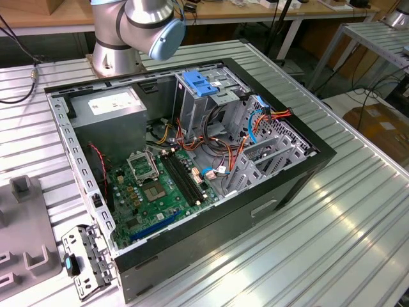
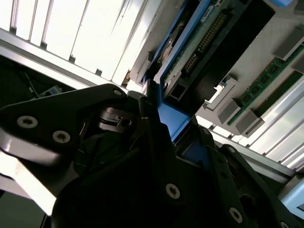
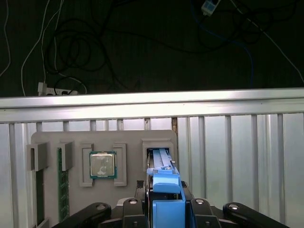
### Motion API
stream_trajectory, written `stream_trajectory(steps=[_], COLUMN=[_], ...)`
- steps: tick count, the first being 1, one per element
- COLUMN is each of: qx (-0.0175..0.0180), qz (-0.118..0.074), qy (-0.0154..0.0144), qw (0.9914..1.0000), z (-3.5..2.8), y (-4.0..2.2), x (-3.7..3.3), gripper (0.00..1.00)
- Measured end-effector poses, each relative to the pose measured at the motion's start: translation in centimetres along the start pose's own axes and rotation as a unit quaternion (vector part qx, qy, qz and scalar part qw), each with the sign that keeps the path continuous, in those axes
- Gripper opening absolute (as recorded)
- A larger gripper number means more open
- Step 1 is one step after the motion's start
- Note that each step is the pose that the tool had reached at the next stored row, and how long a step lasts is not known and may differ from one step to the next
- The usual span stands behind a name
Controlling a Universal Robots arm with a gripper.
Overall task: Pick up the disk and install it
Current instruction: 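Pick up the disk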
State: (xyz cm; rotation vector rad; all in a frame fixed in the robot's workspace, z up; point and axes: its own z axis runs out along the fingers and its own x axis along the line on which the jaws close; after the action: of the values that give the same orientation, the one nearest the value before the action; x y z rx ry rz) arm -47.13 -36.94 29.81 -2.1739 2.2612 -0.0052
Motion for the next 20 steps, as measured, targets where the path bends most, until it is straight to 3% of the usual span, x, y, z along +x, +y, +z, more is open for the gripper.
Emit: stream_trajectory(steps=[6,12,20], qx=[0.0,0.0,0.0001], qz=[0.0,0.0,0.0], qy=[0.0,0.0006,0.0008], qw=[1.0,1.0,1.0], z=[-1.02,-2.78,-3.08], y=[-0.01,-0.02,-0.02], x=[0.0,0.0,0.0], gripper=[0.37,0.37,0.37])
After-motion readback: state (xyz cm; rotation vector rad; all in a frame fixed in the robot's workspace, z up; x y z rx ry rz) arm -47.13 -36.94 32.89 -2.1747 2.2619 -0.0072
